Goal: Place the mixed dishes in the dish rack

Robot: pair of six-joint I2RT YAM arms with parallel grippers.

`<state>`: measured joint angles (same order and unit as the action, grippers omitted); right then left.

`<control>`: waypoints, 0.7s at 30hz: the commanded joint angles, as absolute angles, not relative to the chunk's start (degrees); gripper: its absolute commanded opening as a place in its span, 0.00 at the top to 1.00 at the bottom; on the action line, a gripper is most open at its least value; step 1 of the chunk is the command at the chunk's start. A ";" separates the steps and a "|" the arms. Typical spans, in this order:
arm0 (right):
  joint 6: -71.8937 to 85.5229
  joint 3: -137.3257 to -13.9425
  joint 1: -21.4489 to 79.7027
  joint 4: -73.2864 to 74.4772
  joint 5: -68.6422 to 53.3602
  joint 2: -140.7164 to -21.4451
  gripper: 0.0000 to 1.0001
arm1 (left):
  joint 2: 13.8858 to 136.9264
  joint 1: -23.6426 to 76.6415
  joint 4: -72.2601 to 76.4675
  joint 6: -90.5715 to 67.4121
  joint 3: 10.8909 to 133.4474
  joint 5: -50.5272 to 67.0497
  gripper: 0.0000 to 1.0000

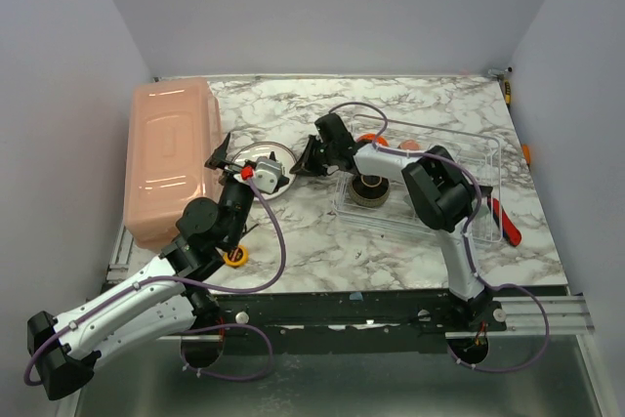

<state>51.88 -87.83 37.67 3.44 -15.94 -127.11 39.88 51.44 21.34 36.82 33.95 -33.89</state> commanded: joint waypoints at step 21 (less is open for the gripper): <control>63.59 -74.62 32.99 -10.61 -26.02 -108.54 1.00 | 44.44 51.24 11.96 31.68 37.29 -21.48 0.04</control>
